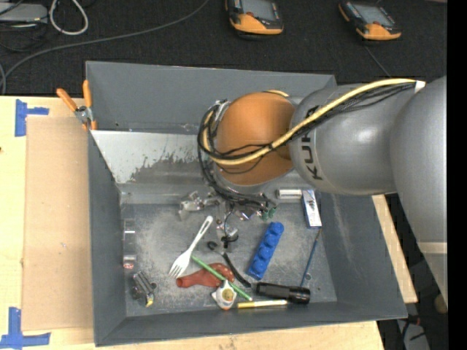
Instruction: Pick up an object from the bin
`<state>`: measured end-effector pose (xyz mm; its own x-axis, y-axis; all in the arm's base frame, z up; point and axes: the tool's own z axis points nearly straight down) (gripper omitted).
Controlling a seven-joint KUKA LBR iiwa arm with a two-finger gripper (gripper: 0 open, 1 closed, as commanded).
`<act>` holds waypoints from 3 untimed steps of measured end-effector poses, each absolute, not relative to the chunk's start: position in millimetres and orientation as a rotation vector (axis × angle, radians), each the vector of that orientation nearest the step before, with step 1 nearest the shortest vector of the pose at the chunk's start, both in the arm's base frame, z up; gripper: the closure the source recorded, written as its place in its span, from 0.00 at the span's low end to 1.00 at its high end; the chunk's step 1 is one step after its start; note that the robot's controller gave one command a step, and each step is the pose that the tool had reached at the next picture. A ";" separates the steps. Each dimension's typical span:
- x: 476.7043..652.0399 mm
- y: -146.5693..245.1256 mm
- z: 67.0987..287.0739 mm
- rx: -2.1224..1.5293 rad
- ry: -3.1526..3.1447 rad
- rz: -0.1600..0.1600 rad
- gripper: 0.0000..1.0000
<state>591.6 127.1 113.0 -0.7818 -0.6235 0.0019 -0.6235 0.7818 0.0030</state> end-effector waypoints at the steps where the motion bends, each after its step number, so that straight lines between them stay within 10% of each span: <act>1: 606.5 135.5 67.8 1.224 -2.893 -0.004 0.00; 2: 621.4 177.5 71.3 1.734 -2.628 -0.004 1.00; 3: 621.4 177.5 71.4 1.733 -2.628 -0.004 1.00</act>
Offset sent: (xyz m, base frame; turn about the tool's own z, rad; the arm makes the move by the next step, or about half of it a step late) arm 0.0286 0.0496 -0.0430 -0.4990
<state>621.4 177.5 71.4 -0.3938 -0.9192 -0.0070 -0.9192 0.3938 -0.0013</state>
